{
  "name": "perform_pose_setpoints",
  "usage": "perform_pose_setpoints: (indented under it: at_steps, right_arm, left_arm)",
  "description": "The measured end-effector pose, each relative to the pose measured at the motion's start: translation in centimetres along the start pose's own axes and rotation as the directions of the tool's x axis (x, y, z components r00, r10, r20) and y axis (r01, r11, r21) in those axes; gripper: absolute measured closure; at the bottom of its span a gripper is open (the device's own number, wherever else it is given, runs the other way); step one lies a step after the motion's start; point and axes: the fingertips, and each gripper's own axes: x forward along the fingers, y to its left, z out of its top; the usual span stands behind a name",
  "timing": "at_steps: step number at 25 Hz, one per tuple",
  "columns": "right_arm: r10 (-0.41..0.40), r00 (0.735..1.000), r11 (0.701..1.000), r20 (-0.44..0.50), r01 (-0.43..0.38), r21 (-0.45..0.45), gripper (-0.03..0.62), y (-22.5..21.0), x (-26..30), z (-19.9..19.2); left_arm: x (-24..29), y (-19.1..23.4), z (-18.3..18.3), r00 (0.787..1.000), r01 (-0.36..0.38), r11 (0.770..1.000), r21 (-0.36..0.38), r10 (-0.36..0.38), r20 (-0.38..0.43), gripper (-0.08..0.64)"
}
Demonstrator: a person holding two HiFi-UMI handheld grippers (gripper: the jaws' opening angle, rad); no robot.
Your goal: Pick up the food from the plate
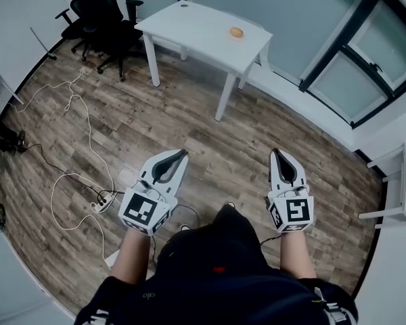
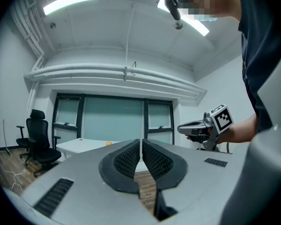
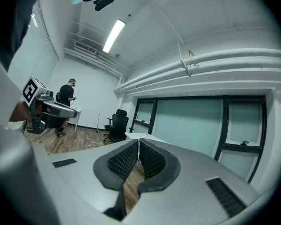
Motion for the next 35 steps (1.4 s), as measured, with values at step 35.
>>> perform_pose_setpoints:
  at_steps: [35]
  right_arm:
    - [0.106, 0.994, 0.989, -0.012, -0.104, 0.107, 0.566, -27.5, 35.6, -7.4]
  left_arm:
    - [40.9, 18.5, 1.7, 0.992, -0.082, 0.996, 0.042, 0.086, -0.092, 0.534]
